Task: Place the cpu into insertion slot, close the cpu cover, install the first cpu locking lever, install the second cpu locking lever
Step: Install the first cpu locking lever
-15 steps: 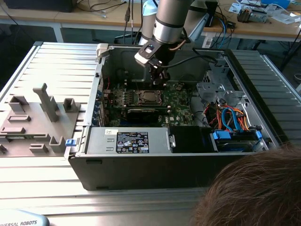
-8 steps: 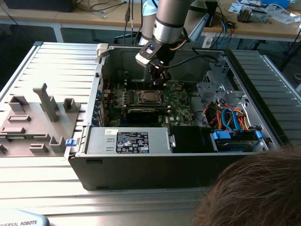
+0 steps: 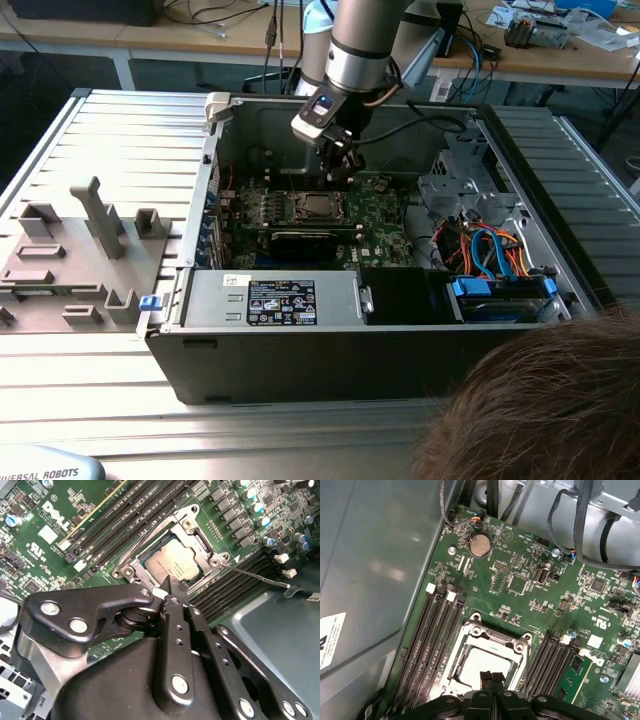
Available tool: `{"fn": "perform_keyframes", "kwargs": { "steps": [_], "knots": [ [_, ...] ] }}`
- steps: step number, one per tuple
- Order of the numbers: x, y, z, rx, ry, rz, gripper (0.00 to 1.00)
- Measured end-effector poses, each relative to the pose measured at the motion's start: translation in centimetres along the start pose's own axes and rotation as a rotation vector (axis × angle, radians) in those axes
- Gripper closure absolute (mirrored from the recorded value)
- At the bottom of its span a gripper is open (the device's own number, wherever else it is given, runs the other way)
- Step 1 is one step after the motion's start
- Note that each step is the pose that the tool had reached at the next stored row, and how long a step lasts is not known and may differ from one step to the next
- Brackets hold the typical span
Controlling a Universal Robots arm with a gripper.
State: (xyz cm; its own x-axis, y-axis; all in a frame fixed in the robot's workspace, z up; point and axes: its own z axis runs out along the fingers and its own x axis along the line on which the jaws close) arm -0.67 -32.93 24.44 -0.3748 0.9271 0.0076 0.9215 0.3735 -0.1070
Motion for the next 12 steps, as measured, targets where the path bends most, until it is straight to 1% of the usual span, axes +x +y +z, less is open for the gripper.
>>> {"fn": "perform_keyframes", "kwargs": {
  "steps": [12],
  "knots": [
    [0.00, 0.00, 0.00, 0.0005, -0.0082, -0.077, 0.89]
  ]
}}
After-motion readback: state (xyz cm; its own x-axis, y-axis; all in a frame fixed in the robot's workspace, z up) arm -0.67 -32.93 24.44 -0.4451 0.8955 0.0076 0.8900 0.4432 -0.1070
